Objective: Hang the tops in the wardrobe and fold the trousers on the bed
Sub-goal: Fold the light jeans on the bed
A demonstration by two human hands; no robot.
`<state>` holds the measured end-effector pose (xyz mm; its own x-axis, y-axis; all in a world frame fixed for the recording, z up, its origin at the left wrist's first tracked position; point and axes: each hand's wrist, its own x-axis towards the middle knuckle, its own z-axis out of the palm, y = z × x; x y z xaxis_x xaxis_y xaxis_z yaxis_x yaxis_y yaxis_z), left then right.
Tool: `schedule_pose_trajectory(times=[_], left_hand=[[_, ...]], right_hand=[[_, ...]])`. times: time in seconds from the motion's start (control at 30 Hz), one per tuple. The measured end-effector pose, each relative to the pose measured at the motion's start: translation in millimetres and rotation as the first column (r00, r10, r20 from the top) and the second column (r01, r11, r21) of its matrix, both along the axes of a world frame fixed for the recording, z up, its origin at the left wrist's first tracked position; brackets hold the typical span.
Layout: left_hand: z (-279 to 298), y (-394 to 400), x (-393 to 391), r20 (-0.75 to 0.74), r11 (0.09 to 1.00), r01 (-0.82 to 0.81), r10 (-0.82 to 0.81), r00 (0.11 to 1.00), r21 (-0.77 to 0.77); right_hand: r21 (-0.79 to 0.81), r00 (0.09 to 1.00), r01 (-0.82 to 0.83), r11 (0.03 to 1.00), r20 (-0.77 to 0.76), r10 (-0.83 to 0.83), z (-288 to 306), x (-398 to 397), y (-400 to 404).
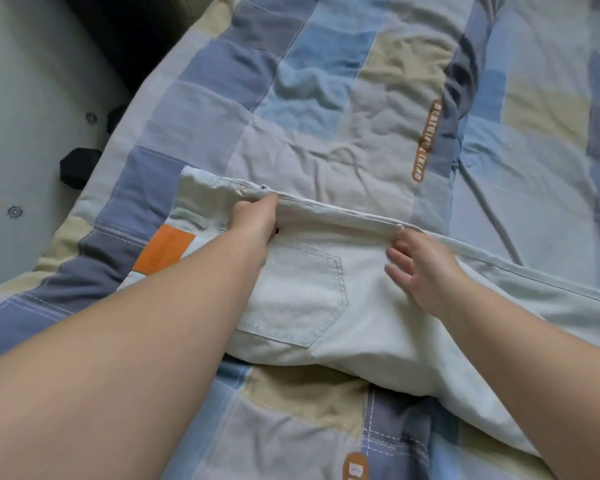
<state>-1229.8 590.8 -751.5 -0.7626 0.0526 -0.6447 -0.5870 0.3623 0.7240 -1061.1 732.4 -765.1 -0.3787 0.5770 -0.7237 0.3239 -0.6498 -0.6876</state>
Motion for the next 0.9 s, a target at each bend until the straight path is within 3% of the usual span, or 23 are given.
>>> schedule_pose_trajectory(times=[0.1, 0.23, 0.33, 0.47, 0.8, 0.9], left_hand=[[-21, -10, 7, 0.014, 0.997, 0.053, -0.052, 0.999, -0.052], [-28, -16, 17, -0.152, 0.984, 0.134, -0.151, 0.977, -0.118], [-13, -18, 44, -0.343, 0.934, 0.263, -0.336, 0.877, -0.242], [11, -8, 102, -0.392, 0.722, 0.595, -0.692, 0.606, -0.354], [35, 74, 344, -0.353, 0.463, 0.841, -0.864, 0.358, -0.280], [22, 99, 435, -0.261, 0.311, 0.898, -0.936, 0.234, -0.311]], right_hand=[[0.005, 0.990, -0.139, 0.990, -0.033, 0.139, -14, 0, -3], [0.032, 0.965, -0.255, 0.966, -0.052, 0.257, -12, 10, 2], [0.238, 0.938, -0.346, 0.908, 0.086, 0.335, -7, 35, 4], [0.454, 0.884, -0.466, 0.759, 0.206, 0.419, 9, 95, 9], [0.512, 0.753, -0.657, 0.554, 0.468, 0.461, 32, 360, 44], [0.468, 0.665, -0.745, 0.475, 0.566, 0.486, 31, 453, 59]])
